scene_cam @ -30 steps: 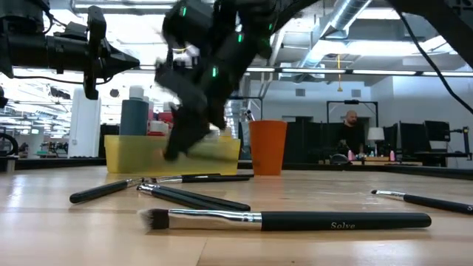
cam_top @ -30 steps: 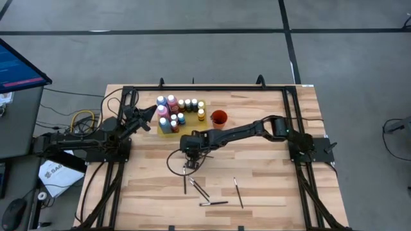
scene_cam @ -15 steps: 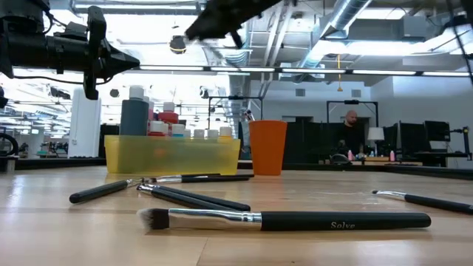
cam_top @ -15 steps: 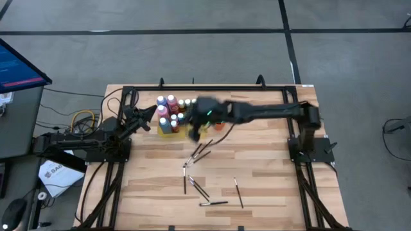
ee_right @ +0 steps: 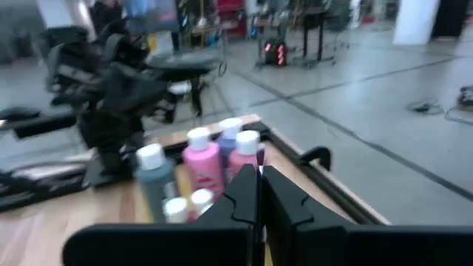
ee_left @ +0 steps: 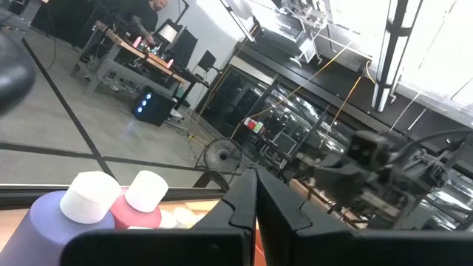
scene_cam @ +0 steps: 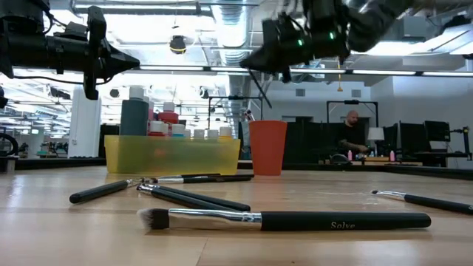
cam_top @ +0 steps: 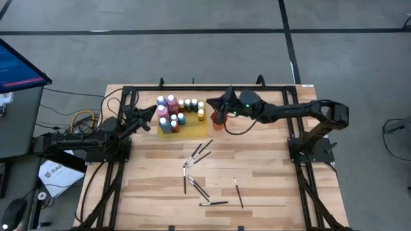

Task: Pick & Place Paint Supplies
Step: Put the silver paint brush into the orange cup

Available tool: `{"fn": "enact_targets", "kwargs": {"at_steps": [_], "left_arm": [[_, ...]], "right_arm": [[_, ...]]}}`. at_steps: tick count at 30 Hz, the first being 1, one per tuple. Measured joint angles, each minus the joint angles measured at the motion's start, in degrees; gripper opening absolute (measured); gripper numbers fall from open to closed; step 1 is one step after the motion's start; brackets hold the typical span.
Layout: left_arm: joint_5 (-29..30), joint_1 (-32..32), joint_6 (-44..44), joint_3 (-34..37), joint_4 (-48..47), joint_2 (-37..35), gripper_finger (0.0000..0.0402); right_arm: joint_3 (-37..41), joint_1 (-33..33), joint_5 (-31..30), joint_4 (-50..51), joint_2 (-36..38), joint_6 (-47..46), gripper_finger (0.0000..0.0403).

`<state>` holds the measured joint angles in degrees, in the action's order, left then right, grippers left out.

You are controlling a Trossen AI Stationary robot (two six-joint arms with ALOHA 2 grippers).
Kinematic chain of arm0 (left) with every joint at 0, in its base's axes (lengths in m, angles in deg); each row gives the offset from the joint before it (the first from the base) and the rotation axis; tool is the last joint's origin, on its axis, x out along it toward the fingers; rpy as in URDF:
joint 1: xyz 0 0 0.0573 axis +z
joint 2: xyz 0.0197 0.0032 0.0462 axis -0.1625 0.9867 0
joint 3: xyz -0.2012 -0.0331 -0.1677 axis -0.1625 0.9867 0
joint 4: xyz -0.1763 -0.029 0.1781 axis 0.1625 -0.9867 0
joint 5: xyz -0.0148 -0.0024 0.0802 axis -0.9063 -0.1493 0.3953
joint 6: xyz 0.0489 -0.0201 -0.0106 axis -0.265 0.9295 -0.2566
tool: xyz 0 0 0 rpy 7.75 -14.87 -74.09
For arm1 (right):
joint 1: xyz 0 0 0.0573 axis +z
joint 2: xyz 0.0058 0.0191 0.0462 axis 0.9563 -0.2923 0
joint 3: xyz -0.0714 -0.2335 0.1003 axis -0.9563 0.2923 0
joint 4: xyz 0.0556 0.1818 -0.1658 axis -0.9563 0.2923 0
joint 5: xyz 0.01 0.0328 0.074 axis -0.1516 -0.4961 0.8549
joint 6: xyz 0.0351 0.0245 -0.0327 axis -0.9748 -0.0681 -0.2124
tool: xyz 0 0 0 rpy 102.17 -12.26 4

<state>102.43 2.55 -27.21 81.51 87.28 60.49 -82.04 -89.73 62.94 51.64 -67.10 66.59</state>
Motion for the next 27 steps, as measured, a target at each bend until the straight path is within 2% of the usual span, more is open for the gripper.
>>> {"fn": "enact_targets", "kwargs": {"at_steps": [6,15,23,27], "left_arm": [[0.01,0.01,0.00,0.01,-0.02,0.00,0.0001],[0.00,0.02,0.00,0.02,0.00,0.00,0.0001],[0.02,0.02,0.00,0.02,0.00,0.00,0.0001],[0.00,0.01,0.00,0.02,0.00,0.00,0.0001]], "right_arm": [[6.58,-2.59,-0.15,-12.03,-3.71,-2.39,0.0001],[8.33,-2.47,0.10,-19.45,-10.27,-2.47,0.0001],[8.29,-2.44,0.11,-19.26,-9.87,-2.14,0.0040],[8.29,-2.20,0.90,-19.02,-9.87,-1.93,0.0047]]}}
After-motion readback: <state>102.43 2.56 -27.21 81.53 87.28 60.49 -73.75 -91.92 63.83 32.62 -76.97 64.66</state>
